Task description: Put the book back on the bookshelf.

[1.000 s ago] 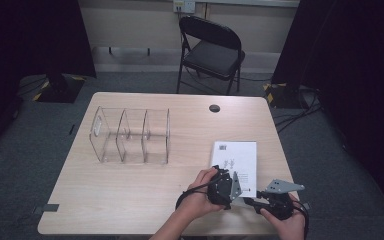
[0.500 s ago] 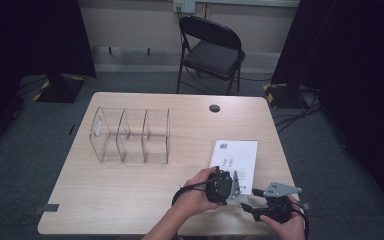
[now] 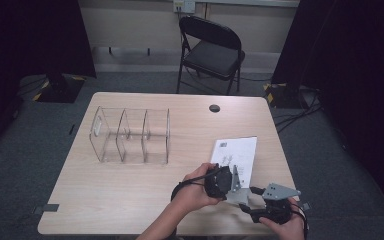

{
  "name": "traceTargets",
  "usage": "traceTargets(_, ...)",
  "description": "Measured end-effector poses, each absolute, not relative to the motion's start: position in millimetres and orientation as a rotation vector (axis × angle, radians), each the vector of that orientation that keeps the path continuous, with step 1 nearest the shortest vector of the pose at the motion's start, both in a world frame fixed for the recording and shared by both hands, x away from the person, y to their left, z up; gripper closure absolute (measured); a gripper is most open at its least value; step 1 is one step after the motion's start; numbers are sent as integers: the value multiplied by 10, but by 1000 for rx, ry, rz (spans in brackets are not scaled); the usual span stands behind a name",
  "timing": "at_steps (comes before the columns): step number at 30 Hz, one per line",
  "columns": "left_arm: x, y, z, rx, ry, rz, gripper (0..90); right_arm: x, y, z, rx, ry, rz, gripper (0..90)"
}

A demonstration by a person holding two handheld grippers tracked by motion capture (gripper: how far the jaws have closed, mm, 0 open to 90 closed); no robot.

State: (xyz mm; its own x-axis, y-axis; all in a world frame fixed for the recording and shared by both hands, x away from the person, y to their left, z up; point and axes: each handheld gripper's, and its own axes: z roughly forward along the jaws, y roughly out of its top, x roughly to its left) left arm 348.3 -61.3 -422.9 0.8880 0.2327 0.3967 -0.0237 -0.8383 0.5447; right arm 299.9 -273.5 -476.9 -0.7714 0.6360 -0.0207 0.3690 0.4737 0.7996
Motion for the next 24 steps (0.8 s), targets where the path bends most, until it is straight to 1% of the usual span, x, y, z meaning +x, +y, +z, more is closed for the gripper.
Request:
traceTargets(4,3498,-623,-4153,2508,168,596,466,2998,-2685,-4785,799,2408,1181,255)
traceTargets(15,3490,-707,-3969,2568,182,549,478,2963,-2578,-4799,621,2377,1134,237)
traceTargets(24,3505,-700,-3903,2571,207,533,494,2955,-2570,-4793,596,2356,1138,233)
